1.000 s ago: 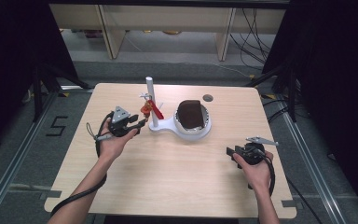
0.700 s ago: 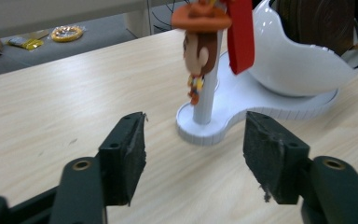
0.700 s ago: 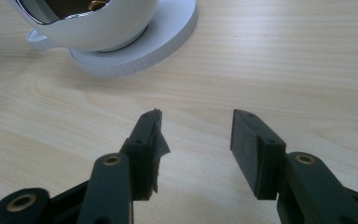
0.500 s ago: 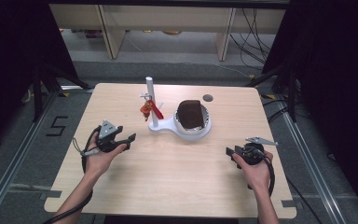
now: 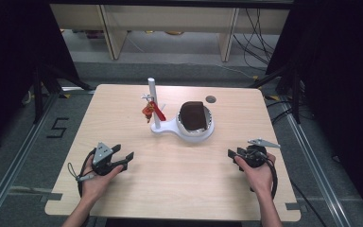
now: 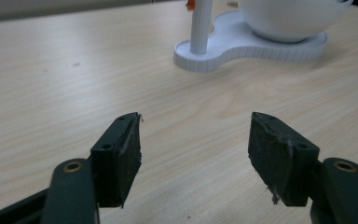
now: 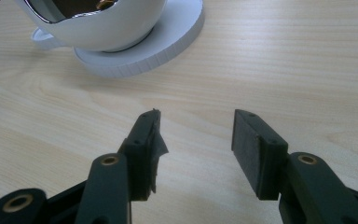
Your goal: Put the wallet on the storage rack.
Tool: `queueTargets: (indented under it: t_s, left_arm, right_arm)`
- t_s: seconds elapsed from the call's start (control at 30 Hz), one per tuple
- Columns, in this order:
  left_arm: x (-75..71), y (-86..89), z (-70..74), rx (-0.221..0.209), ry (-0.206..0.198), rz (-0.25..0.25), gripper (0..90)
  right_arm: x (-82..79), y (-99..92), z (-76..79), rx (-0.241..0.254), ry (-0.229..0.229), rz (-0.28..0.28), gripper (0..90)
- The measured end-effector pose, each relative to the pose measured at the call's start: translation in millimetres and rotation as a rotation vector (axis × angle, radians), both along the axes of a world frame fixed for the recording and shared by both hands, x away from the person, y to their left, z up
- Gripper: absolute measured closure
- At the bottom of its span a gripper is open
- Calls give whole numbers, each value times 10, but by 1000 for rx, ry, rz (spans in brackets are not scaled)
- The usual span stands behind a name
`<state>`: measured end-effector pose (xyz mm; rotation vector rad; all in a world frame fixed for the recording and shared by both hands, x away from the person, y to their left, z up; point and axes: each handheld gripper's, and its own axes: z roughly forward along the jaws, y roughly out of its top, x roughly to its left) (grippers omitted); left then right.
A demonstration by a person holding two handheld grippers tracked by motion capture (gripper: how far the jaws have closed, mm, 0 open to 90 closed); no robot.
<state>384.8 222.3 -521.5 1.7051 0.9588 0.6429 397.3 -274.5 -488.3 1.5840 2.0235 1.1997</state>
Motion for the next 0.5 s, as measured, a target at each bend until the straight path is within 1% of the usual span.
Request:
queueTargets:
  t_s: [0.03,0.1,0.13,0.17,0.23,0.27,0.3,0.33,0.4,0.47,0.5]
  left_arm:
    - [-13,-2,-4,-18,-4,6,336]
    - [-29,-5,-15,-16,-4,19,335]
    - [-52,-9,-11,-14,3,33,335]
    - [-72,-20,-9,-12,0,45,336]
    - [-94,-26,-7,-3,2,53,335]
    - [-104,-31,-6,-3,-2,52,334]
    - [-102,-35,-12,-9,-15,47,333]
    - [-109,-37,-12,-10,-15,50,331]
    - [-131,-38,-5,-4,-5,63,326]
    - [-129,-32,-7,-13,-6,66,322]
    - [-128,-26,-7,-16,-6,65,321]
  right_arm:
    - [-1,3,0,-1,-1,2,528]
    - [1,15,-6,-10,-8,-4,527]
    - [-4,20,-6,0,-7,2,526]
    - [-4,22,-9,1,-9,1,526]
    - [-6,22,-9,-2,-8,2,526]
    - [-7,22,-10,-2,-10,3,525]
    - [-8,23,-9,-1,-13,2,525]
    - [-5,20,-14,-13,-20,4,525]
    - [-13,23,-6,-3,-25,7,523]
    - [-20,22,-1,-1,-29,11,521]
    - [-15,30,-7,-14,-30,-4,519]
